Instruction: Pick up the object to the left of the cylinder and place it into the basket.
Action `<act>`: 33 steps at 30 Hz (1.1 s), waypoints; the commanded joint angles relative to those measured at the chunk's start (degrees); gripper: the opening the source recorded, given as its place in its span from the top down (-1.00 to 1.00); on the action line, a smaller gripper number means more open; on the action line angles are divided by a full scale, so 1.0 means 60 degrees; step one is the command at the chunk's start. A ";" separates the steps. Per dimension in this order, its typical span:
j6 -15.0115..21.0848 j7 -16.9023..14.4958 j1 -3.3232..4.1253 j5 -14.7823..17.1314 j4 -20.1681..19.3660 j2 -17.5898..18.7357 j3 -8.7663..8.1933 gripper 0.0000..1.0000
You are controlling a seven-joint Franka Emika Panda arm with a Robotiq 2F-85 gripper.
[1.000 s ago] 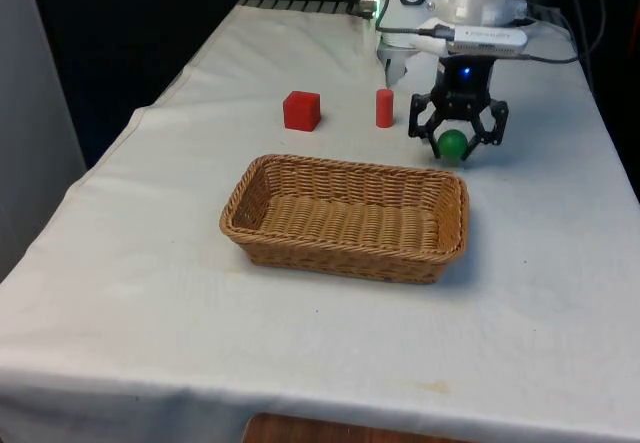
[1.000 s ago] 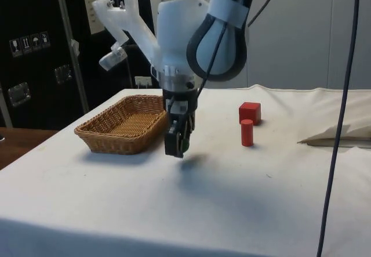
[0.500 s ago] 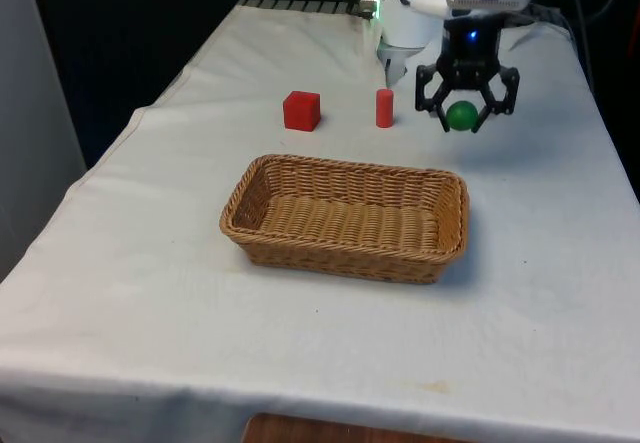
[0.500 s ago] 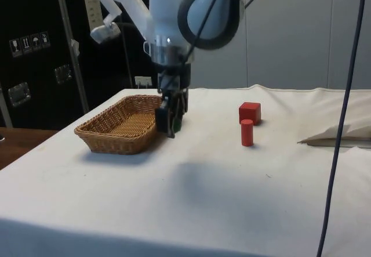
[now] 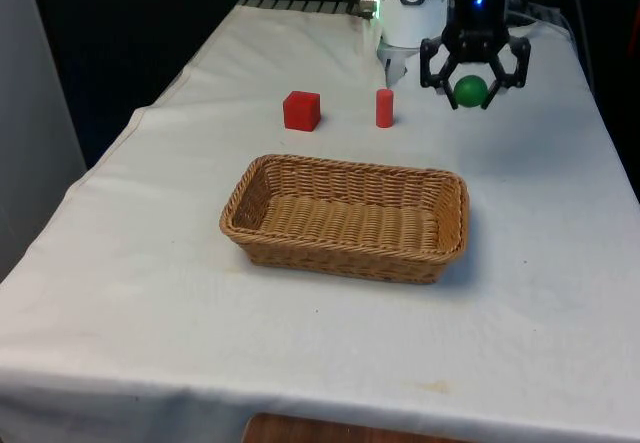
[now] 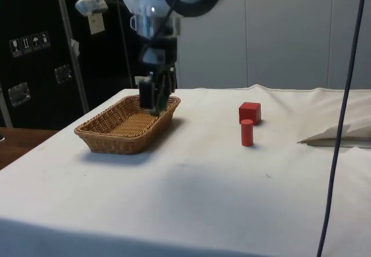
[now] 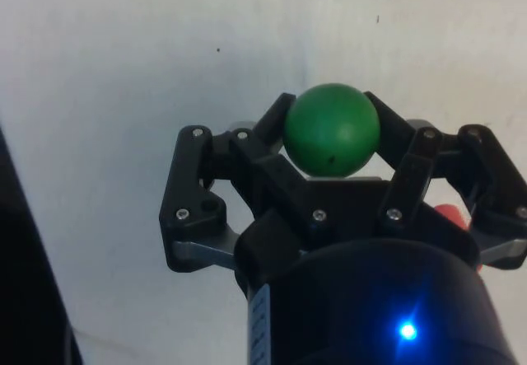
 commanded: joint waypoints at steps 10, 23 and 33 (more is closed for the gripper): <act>-0.1012 -0.0115 -0.0048 -0.0010 0.1108 0.0105 -0.0286 1.00; -0.1690 -0.0382 -0.0105 0.0048 0.2225 0.0611 -0.0649 1.00; -0.2005 -0.0688 -0.0220 0.0191 0.3237 0.1356 -0.0936 1.00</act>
